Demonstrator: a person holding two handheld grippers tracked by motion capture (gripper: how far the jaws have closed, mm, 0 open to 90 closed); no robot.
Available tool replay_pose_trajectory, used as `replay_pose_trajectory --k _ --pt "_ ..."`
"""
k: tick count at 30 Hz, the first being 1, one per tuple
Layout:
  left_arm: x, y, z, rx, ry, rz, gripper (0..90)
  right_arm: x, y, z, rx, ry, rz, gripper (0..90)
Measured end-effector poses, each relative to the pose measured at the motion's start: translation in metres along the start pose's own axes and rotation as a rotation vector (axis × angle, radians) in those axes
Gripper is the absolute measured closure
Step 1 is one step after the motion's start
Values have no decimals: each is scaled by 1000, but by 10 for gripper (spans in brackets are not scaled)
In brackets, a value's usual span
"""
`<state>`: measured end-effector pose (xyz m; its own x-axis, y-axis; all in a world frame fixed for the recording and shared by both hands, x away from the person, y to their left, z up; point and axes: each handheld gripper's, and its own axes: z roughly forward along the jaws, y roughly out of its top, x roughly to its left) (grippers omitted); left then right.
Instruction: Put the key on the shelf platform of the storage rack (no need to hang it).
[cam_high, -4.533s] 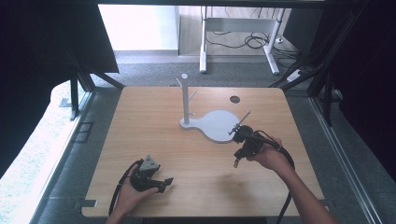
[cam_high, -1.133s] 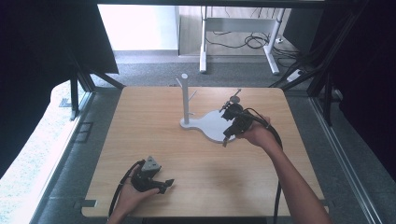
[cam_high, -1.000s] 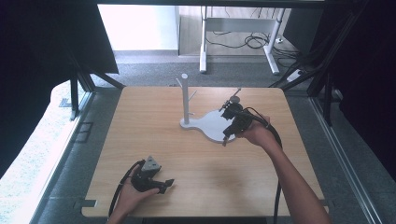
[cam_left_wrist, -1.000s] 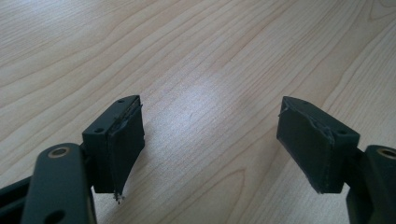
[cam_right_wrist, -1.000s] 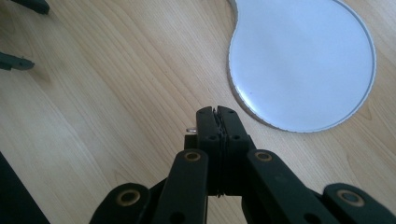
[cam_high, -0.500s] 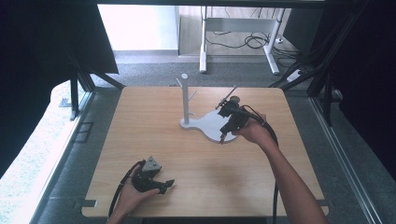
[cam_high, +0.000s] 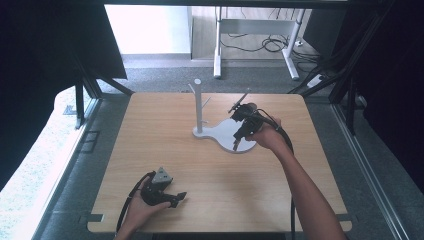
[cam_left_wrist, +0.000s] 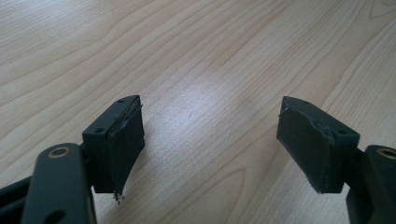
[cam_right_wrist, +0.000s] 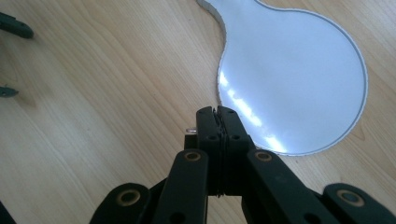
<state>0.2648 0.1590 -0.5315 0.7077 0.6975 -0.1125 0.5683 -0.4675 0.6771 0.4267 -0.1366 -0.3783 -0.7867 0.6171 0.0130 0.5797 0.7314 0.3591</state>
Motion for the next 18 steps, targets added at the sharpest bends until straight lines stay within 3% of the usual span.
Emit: replay_pose_trajectory --k 18 --pt "2 0 -2 -5 3 -8 234 -31 6 19 -3 4 78 892"
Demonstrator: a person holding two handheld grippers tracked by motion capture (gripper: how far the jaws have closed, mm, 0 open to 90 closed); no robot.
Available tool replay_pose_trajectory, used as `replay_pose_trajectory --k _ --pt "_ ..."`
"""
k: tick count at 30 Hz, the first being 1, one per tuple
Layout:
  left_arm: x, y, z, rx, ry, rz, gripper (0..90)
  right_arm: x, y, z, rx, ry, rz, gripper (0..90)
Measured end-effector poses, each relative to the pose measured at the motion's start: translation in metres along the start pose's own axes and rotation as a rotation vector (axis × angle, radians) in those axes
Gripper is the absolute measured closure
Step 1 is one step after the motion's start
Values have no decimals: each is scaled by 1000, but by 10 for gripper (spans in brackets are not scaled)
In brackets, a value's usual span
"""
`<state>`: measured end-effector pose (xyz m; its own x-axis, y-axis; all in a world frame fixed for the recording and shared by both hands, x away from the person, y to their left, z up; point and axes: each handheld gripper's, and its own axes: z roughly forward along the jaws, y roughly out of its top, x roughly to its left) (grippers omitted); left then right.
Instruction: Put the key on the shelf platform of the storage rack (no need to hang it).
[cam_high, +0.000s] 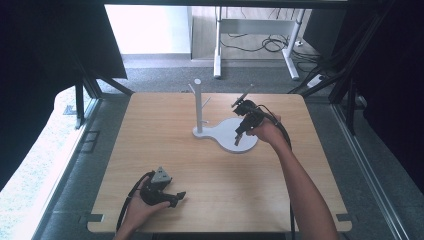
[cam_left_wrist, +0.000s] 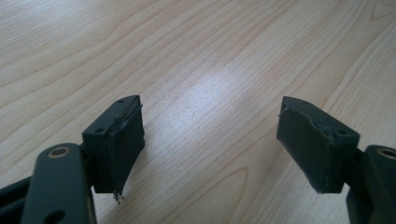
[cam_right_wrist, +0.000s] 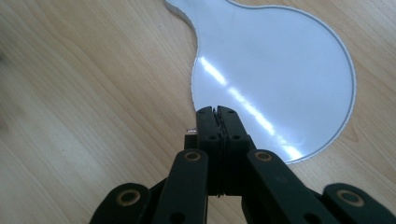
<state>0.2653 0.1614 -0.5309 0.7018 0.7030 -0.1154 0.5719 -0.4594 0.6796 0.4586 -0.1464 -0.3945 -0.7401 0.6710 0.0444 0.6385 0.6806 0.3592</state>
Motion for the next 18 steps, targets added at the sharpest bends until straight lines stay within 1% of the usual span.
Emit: replay_pose_trajectory --k 9,13,16,17,18 --pt "2 -1 0 0 2 -7 234 -16 11 13 2 -3 37 892" --pt "3 -1 -1 -3 4 -3 234 -21 17 17 4 -20 48 892" --pt "3 -1 -2 -7 3 -12 234 -26 20 21 6 -16 59 891" --pt "3 -1 -2 -8 2 -13 234 -27 22 22 7 -11 73 891" --pt "3 -1 -2 -9 3 -14 234 -28 22 24 12 -8 72 891"
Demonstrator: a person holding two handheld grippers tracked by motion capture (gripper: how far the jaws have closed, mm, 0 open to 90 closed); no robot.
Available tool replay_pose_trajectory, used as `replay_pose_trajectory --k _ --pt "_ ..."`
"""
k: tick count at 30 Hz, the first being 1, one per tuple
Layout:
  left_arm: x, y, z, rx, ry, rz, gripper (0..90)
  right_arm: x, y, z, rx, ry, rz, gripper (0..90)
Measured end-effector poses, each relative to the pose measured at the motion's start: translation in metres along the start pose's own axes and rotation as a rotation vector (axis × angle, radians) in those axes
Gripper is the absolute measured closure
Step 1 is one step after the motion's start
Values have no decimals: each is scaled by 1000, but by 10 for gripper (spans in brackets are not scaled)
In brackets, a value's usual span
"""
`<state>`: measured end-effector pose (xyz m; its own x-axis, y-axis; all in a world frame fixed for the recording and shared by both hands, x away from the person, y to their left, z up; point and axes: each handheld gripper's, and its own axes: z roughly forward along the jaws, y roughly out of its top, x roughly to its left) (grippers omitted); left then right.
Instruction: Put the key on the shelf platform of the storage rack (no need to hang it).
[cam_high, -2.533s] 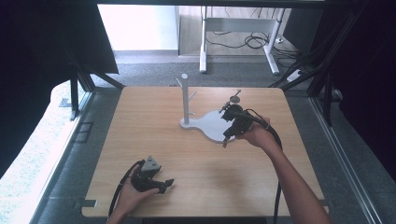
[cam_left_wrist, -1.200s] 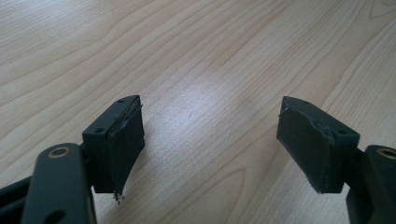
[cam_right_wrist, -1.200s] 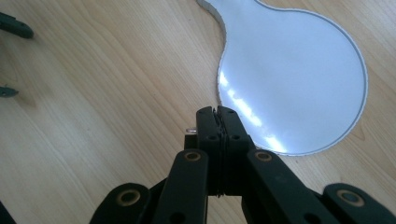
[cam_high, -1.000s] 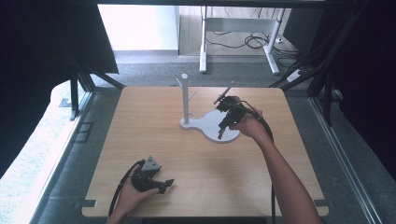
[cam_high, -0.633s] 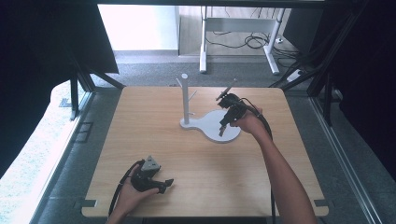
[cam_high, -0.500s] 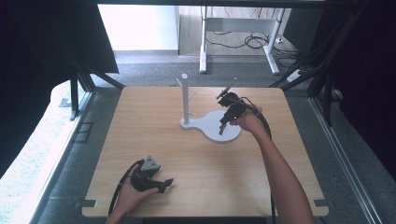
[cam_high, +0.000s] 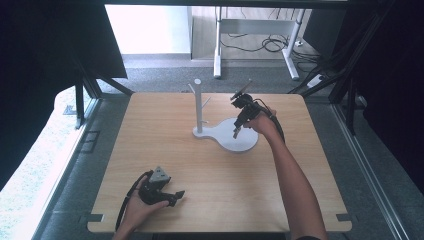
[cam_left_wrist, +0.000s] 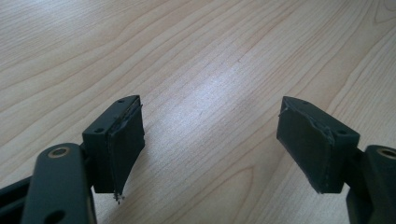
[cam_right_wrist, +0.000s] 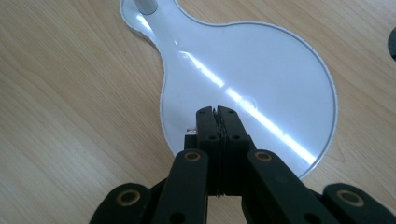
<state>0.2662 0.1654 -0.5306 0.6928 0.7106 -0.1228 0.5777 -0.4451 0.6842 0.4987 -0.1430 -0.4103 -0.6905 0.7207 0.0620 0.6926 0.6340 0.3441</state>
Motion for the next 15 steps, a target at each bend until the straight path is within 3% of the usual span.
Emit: replay_pose_trajectory --k 7,15 --pt "1 0 0 -1 2 -5 234 -5 7 14 29 -15 5 891" --pt "-1 0 0 -2 -4 -1 236 -9 7 24 16 -32 26 890"
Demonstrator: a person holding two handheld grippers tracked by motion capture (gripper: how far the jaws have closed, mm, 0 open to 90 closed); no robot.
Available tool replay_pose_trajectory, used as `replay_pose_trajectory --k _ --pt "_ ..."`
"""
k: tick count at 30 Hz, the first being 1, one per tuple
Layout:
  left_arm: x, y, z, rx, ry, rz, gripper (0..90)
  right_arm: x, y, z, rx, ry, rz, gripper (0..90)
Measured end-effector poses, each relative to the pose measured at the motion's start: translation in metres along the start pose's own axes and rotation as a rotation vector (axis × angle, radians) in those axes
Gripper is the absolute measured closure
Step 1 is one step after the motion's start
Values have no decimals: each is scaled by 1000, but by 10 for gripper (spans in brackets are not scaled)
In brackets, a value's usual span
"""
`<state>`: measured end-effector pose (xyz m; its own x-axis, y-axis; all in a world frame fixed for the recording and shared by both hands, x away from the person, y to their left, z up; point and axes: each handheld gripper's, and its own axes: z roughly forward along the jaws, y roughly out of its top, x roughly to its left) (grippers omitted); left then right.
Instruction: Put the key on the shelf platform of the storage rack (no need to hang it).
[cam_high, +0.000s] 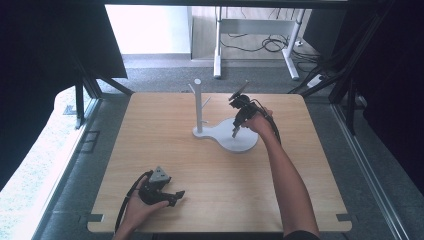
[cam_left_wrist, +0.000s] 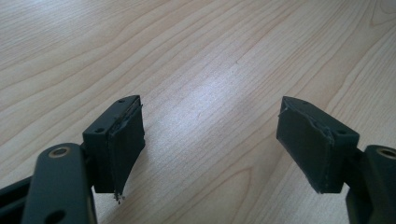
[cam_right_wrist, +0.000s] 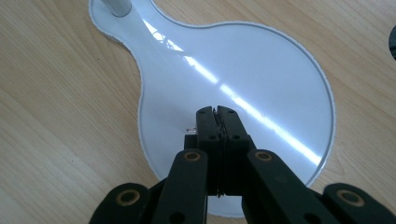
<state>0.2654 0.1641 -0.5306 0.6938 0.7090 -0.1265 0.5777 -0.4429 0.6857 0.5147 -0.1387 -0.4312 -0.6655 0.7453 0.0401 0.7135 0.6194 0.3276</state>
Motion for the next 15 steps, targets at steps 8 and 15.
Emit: replay_pose_trajectory --k 8,15 --pt "0 0 1 1 -2 -5 236 -4 -5 14 -4 10 21 888" --pt "0 0 1 3 -4 5 236 -5 -9 26 -9 14 23 881"
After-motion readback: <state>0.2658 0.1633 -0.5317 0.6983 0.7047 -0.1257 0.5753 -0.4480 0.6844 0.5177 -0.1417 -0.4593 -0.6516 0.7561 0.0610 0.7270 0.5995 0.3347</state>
